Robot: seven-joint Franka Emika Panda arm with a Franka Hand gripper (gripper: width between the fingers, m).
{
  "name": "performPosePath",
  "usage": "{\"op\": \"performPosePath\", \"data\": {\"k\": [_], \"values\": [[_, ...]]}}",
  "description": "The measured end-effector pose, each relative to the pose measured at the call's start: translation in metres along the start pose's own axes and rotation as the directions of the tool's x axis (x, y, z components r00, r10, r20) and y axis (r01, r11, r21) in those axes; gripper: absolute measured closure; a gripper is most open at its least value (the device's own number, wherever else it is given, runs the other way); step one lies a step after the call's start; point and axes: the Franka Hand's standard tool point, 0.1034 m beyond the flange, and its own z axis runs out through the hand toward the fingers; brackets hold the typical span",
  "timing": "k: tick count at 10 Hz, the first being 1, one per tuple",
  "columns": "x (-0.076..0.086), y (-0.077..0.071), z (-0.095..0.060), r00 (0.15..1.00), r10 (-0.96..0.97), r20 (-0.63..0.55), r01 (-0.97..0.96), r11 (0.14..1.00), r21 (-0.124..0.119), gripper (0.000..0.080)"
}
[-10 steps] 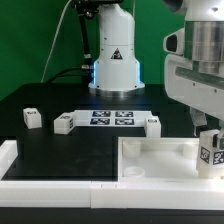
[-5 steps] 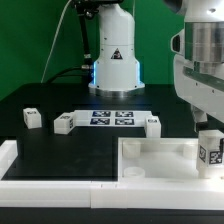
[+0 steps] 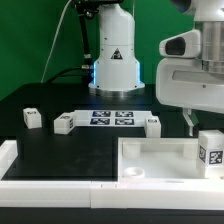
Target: Assemble one leg
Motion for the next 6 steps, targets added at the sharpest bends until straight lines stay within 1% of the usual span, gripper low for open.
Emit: {"op": "performPosePath", "data": {"k": [1,3,5,6], "values": [[0.0011,0.0012,-0.0001,0.989,-0.148,-0.001,0.148,0.989,-0.003,0.0151],[0.0047,0.0049,-0.0004,0.92,-0.391,-0.002,0.391,0.92,-0.006,0.0151],[0.0067,0.0073,-0.0005,0.811,-0.585,-0.001,0.585,0.811,-0.017,0.0151],[0.0071,0.0082,0.0,0.752,-0.66,0.0,0.659,0.751,-0.019,0.0151]]}}
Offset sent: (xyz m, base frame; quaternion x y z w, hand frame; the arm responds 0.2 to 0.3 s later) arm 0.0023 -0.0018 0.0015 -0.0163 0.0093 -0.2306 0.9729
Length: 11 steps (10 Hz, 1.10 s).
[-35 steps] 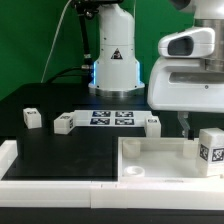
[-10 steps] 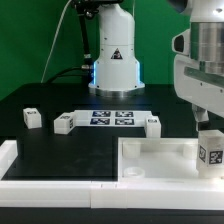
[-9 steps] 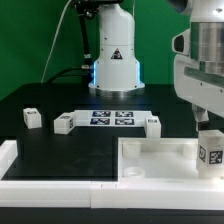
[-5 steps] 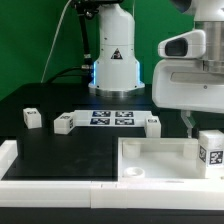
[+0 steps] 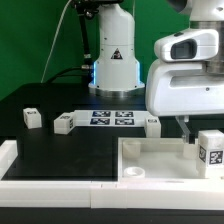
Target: Assemble one leg
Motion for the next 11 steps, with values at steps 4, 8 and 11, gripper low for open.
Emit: {"op": "performPosePath", "data": {"k": [4,8,11], "values": [[0.0,0.0014,0.0001,1.0,-0.016,-0.001,0.016,1.0,0.001,0.0373],[0.0002,0.0021,0.0,0.986,0.167,-0.001,-0.167,0.986,0.005,0.0511],[0.0,0.0038,0.0005,0.751,0.66,0.004,-0.66,0.751,0.004,0.0509]]}}
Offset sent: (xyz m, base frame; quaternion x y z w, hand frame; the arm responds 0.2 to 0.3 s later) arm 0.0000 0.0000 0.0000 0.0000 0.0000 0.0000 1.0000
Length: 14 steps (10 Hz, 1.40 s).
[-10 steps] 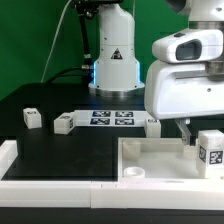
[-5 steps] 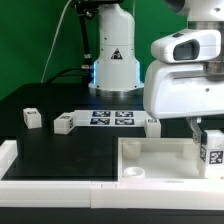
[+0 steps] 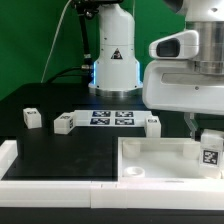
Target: Assemble one leg
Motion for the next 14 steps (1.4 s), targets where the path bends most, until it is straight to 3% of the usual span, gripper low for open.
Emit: {"op": "performPosePath", "data": {"k": [2,3,6,7,8,9,10,12,14], "values": [[-0.0007,-0.0008,0.0001,0.962,0.271,-0.006,-0.271,0.962,-0.003,0.0509],[-0.001,-0.0015,-0.0001,0.895,0.446,-0.015,-0.446,0.895,-0.004,0.0509],[-0.0002,-0.0009,-0.0005,0.738,0.674,-0.013,-0.674,0.738,0.002,0.0509],[-0.0005,-0.0012,-0.0004,0.739,0.673,-0.012,-0.673,0.739,0.002,0.0422],[-0.0006,-0.0013,-0.0004,0.757,0.654,-0.013,-0.654,0.757,0.002,0.0422],[-0.0007,-0.0016,-0.0004,0.806,0.592,-0.013,-0.592,0.806,0.001,0.0249],[-0.001,-0.0014,0.0,0.825,0.565,-0.012,-0.565,0.825,-0.002,0.0171],[-0.0003,-0.0004,-0.0005,0.958,0.288,-0.011,-0.288,0.958,-0.011,0.0156],[-0.0008,-0.001,-0.0003,1.0,0.022,-0.013,-0.022,1.0,-0.02,0.0151]]}}
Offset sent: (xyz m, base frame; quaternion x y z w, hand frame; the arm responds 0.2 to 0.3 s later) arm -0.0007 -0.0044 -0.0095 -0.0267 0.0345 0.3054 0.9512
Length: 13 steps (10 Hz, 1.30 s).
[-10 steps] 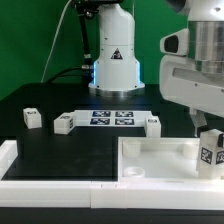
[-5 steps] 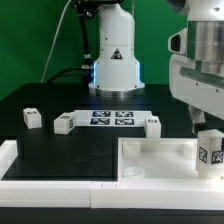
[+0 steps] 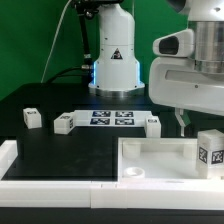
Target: Assemble one leg
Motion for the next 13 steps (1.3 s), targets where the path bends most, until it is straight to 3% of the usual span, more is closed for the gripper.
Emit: {"op": "performPosePath", "data": {"k": [2,5,8,9,11,12,13], "values": [[-0.0027,-0.0024,0.0003,0.968,-0.25,-0.005,0.25,0.968,-0.013,0.015],[-0.0013,-0.0003,0.0007,0.811,-0.584,0.0,0.584,0.811,-0.019,0.015],[0.0065,0.0067,-0.0011,0.61,-0.793,0.005,0.792,0.609,-0.028,0.015],[0.0061,0.0067,-0.0005,0.637,-0.77,0.005,0.77,0.637,-0.029,0.015],[0.0066,0.0073,-0.0005,0.642,-0.766,0.005,0.766,0.642,-0.029,0.0387],[0.0065,0.0072,-0.0005,0.663,-0.748,0.005,0.748,0.663,-0.029,0.0387],[0.0065,0.0072,-0.0004,0.681,-0.732,0.004,0.732,0.681,-0.029,0.0508]]}}
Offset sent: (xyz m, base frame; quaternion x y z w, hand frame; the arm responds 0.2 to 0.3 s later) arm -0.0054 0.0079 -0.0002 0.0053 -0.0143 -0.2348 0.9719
